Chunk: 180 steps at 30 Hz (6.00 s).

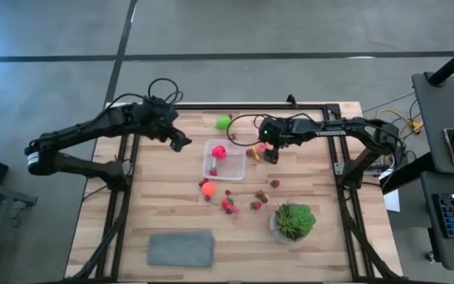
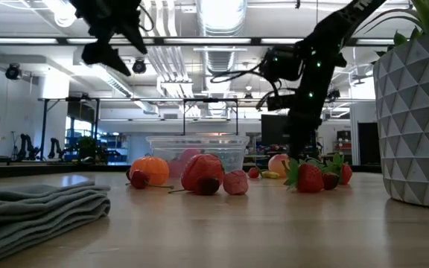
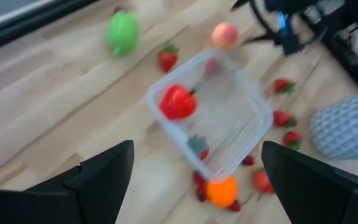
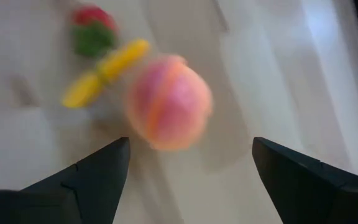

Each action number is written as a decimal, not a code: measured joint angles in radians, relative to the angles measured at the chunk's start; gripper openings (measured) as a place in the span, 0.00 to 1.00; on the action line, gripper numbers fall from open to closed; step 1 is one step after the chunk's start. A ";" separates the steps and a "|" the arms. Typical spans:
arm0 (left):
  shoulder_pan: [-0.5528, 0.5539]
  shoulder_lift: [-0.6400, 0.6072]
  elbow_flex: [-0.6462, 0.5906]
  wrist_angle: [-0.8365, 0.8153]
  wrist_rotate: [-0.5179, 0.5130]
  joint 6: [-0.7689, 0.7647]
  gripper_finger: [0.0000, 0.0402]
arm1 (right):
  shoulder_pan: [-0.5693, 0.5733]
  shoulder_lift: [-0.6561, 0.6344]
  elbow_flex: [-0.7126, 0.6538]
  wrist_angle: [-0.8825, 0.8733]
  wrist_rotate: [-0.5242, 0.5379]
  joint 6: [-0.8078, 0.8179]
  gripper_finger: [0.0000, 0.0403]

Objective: Pick and placing Produce into tupperware
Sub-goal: Put the pink peach into the transparent bin

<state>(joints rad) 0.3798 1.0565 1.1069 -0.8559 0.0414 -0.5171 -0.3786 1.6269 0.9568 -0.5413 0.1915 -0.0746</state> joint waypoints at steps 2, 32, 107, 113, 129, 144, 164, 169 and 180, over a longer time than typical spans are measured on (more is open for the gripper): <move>0.000 -0.011 -0.026 0.000 0.000 0.000 0.84 | 0.000 0.001 -0.007 -0.001 0.044 0.020 0.82; 0.001 0.034 -0.100 0.015 -0.051 0.112 0.84 | 0.000 0.238 0.163 -0.034 -0.038 0.022 0.81; 0.000 0.036 -0.094 0.065 -0.015 0.051 0.84 | -0.050 0.269 0.341 -0.270 -0.085 0.344 0.85; 0.000 0.036 -0.095 0.075 -0.015 0.051 0.84 | -0.053 0.311 0.342 -0.257 -0.087 0.331 0.83; 0.000 0.036 -0.098 0.090 -0.014 0.017 0.84 | -0.054 0.342 0.366 -0.252 -0.093 0.296 0.81; 0.001 0.036 -0.098 0.093 -0.015 0.018 0.84 | -0.054 0.341 0.366 -0.258 -0.094 0.302 0.81; 0.000 0.036 -0.099 0.092 -0.015 0.026 0.84 | -0.054 0.340 0.365 -0.256 -0.087 0.302 0.60; 0.000 0.036 -0.099 0.092 -0.015 0.026 0.84 | -0.054 0.340 0.387 -0.306 -0.116 0.303 0.61; 0.000 0.036 -0.099 0.092 -0.016 0.027 0.84 | -0.016 0.225 0.477 -0.328 -0.195 0.315 0.59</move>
<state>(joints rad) 0.3801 1.0924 1.0080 -0.7635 0.0257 -0.4900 -0.3945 1.8524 1.4340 -0.8696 -0.0036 0.2404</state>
